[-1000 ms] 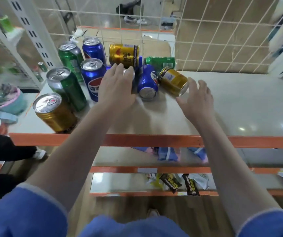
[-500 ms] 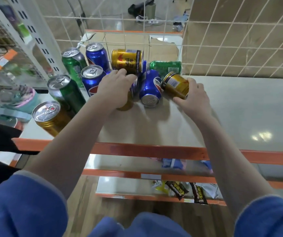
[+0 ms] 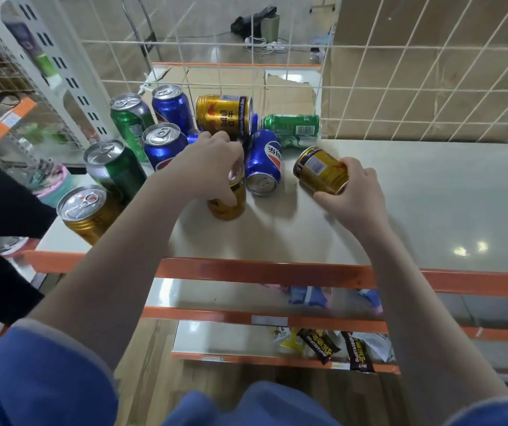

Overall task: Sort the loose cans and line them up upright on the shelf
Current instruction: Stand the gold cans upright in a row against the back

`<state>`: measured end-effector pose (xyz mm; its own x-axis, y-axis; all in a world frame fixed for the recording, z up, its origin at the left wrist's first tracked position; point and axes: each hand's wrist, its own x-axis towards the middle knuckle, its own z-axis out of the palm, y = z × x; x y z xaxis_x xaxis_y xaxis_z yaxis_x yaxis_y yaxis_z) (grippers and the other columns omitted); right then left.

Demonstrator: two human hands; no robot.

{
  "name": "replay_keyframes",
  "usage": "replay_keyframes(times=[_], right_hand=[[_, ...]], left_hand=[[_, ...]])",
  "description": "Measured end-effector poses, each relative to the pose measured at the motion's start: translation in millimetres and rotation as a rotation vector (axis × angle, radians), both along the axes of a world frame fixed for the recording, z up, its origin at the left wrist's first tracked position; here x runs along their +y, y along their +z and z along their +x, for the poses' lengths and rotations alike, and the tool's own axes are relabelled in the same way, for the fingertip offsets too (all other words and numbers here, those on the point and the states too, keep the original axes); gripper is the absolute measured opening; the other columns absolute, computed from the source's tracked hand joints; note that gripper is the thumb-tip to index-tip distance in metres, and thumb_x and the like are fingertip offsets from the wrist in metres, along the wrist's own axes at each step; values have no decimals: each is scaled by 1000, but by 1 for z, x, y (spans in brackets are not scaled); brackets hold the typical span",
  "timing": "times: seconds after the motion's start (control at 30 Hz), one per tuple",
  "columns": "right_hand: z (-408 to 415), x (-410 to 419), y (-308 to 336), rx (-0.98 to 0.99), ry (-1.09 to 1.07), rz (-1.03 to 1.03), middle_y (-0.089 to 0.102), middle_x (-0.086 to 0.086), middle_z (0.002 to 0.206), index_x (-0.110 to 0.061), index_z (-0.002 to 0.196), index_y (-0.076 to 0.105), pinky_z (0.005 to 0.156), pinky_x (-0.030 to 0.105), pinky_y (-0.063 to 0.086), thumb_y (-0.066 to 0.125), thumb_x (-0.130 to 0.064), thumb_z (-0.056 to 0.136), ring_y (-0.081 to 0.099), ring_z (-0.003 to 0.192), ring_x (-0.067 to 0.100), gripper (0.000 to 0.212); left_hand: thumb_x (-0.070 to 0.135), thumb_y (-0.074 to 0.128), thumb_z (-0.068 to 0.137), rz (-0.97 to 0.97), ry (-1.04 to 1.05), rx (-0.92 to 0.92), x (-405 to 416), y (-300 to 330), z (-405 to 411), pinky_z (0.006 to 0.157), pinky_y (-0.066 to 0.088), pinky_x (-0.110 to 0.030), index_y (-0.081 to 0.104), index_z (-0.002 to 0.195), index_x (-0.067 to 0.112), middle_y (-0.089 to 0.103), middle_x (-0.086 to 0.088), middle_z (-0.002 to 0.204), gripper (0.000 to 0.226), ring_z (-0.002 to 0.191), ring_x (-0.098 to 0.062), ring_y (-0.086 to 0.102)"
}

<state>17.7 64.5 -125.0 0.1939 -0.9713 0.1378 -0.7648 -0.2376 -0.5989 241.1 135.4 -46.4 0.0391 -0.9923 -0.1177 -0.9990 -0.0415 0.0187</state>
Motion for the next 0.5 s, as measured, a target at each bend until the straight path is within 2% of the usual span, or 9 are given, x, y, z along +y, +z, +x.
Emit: replay_keyframes(times=[0.1,0.2,0.27,0.37,0.5], right_hand=[[-8,10,1,-49,-8,7,47,12,114,-18,132,43,80,30,42,72,-34,75,52,97,28,66],[-17,19,1,-82,-3,10,47,10,114,-18,132,43,74,25,36,72,-35,76,47,89,19,66],[-23,23,1,-93,-3,-3,49,10,115,-18,133,43,74,24,34,72,-35,77,44,88,15,66],[-34,29,3,-126,2,-27,50,9,117,-19,133,44,76,23,33,72,-36,78,43,88,13,64],[-48,35,9,-166,11,-44,50,6,119,-22,132,45,77,21,32,71,-35,79,42,90,10,60]], left_hand=[[33,78,68,2,33,35,6,-2,-4,78,40,-34,47,123,20,43,-8,110,64,101,-25,39],[27,76,73,31,84,97,11,-1,-7,67,34,-31,45,124,25,39,-4,100,60,92,-23,41],[27,76,72,29,97,112,15,0,-10,63,35,-30,45,123,27,39,-3,98,60,87,-23,43],[32,78,68,20,95,109,22,0,-17,65,42,-33,48,122,28,41,-1,101,62,87,-22,47],[39,78,66,-12,105,137,33,-1,-28,75,50,-38,49,122,33,45,1,104,64,91,-21,50]])
